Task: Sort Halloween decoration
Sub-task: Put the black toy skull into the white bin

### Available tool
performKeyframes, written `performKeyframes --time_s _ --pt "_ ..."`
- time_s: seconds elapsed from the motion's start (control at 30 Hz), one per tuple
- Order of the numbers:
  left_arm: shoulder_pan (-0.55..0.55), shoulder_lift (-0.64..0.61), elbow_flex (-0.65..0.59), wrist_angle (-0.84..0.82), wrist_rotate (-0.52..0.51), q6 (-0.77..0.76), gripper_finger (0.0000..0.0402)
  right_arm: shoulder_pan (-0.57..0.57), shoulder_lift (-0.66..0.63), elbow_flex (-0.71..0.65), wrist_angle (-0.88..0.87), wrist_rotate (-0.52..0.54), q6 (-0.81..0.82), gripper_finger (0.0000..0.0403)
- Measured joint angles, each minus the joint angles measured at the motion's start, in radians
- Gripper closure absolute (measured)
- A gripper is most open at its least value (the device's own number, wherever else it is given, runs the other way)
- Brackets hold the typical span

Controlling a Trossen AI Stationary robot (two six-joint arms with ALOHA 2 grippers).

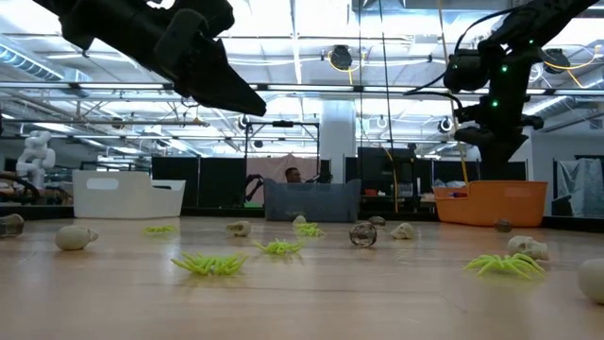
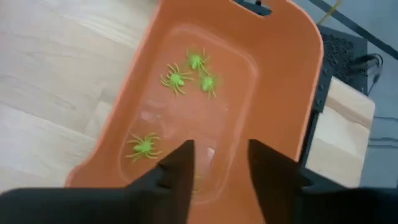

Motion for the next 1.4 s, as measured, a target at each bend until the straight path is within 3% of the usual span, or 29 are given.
performKeyframes --time_s 0.13,0.27,0.6,0.87,1.2,1.4 --pt "0.0 0.0 0.0 0.001 0.0 0.001 0.0206 0.044 -0.034 0.0 0.102 -0.142 -0.041 0.0214" --pt "0.0 0.0 0.0 0.002 0.0 0.007 0.0206 0.144 -0.103 0.0 0.233 -0.259 -0.051 0.0202" --pt "0.001 0.0 0.0 -0.004 0.001 0.007 0.0206 0.518 -0.163 -0.038 0.459 -0.26 -0.125 0.0227" --pt "-0.017 0.0 0.0 -0.012 0.073 -0.073 0.0206 0.824 -0.05 -0.157 0.739 -0.123 -0.127 0.0243" --pt "-0.108 0.0 0.0 -0.041 0.024 -0.132 0.0206 0.989 0.193 -0.164 0.749 -0.098 -0.059 0.0248" --pt "-0.181 0.0 0.036 -0.32 0.014 -0.277 0.0206 1.061 0.306 -0.164 0.796 -0.147 -0.041 0.0248"
